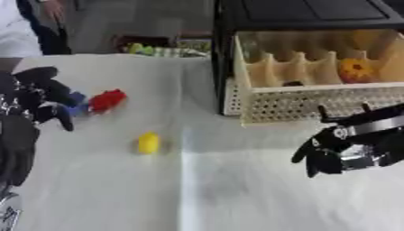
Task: Pick up objects from table and place into drawer.
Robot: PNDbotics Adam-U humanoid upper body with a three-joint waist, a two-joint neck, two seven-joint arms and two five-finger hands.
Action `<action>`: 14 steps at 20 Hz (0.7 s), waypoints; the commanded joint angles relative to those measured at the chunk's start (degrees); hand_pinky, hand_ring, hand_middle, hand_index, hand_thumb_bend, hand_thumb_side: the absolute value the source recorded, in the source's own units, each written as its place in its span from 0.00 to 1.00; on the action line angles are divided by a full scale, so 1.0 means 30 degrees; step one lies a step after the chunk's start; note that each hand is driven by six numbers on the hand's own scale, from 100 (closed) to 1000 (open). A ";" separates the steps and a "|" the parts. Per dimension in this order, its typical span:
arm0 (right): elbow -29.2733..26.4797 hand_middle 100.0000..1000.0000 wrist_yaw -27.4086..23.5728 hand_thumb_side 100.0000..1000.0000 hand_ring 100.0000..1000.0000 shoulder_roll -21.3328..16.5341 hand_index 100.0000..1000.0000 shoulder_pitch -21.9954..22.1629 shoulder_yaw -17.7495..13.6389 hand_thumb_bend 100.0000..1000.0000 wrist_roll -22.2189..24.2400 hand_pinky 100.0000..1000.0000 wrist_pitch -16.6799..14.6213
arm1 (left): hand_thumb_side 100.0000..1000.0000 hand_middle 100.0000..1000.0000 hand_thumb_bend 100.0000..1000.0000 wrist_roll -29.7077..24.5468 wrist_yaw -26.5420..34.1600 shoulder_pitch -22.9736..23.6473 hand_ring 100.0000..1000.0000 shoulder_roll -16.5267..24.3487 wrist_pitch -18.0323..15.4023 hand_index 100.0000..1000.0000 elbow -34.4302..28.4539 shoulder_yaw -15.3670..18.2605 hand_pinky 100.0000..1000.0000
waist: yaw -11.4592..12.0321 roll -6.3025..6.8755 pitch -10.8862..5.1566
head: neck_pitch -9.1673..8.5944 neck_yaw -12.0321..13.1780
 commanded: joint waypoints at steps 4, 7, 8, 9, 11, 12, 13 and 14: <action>0.1810 0.65 0.0546 0.95 0.76 0.0405 0.91 -0.1101 -0.0149 0.14 0.0010 0.66 -0.0431 | 0.98 0.50 0.03 -0.0207 -0.0177 -0.0134 0.51 0.0040 0.0000 0.74 -0.0391 0.0060 0.27 | 0.0204 -0.0061 -0.0172 | -0.0441 -0.0106; 0.2621 0.65 0.0753 0.95 0.76 0.0738 0.91 -0.1495 -0.0215 0.14 0.0010 0.66 -0.0662 | 0.98 0.50 0.03 -0.0364 -0.0209 -0.0100 0.51 -0.0038 0.0008 0.74 -0.0391 0.0058 0.27 | 0.0277 -0.0068 -0.0088 | -0.0535 -0.0120; 0.2846 0.65 0.0827 0.95 0.76 0.0837 0.91 -0.1615 -0.0219 0.14 0.0010 0.66 -0.0745 | 0.98 0.50 0.03 -0.0402 -0.0222 -0.0094 0.51 -0.0068 0.0019 0.74 -0.0391 0.0064 0.27 | 0.0286 -0.0071 -0.0063 | -0.0564 -0.0122; 0.3042 0.64 0.0885 0.95 0.76 0.0942 0.91 -0.1742 -0.0223 0.15 0.0010 0.66 -0.0828 | 0.99 0.50 0.03 -0.0435 -0.0238 -0.0084 0.51 -0.0091 0.0037 0.74 -0.0391 0.0069 0.27 | 0.0294 -0.0074 -0.0039 | -0.0578 -0.0117; 0.3395 0.63 0.0935 0.98 0.75 0.1177 0.90 -0.2039 -0.0235 0.14 0.0010 0.66 -0.0958 | 0.99 0.50 0.03 -0.0487 -0.0275 -0.0066 0.51 -0.0126 0.0071 0.74 -0.0391 0.0074 0.27 | 0.0292 -0.0073 0.0003 | -0.0625 -0.0112; 0.3585 0.63 0.0939 0.95 0.75 0.1313 0.90 -0.2216 -0.0236 0.15 0.0010 0.66 -0.0987 | 0.99 0.50 0.03 -0.0513 -0.0291 -0.0061 0.51 -0.0147 0.0090 0.74 -0.0391 0.0069 0.27 | 0.0288 -0.0071 0.0021 | -0.0645 -0.0119; 0.3789 0.62 0.0945 0.96 0.75 0.1455 0.90 -0.2399 -0.0234 0.16 0.0010 0.66 -0.0998 | 0.99 0.50 0.03 -0.0544 -0.0305 -0.0057 0.51 -0.0168 0.0102 0.74 -0.0391 0.0058 0.27 | 0.0292 -0.0070 0.0039 | -0.0666 -0.0130; 0.4014 0.62 0.0973 0.96 0.75 0.1593 0.89 -0.2585 -0.0227 0.16 0.0010 0.66 -0.1005 | 0.99 0.50 0.03 -0.0576 -0.0318 -0.0053 0.51 -0.0189 0.0110 0.74 -0.0391 0.0049 0.27 | 0.0292 -0.0068 0.0053 | -0.0684 -0.0140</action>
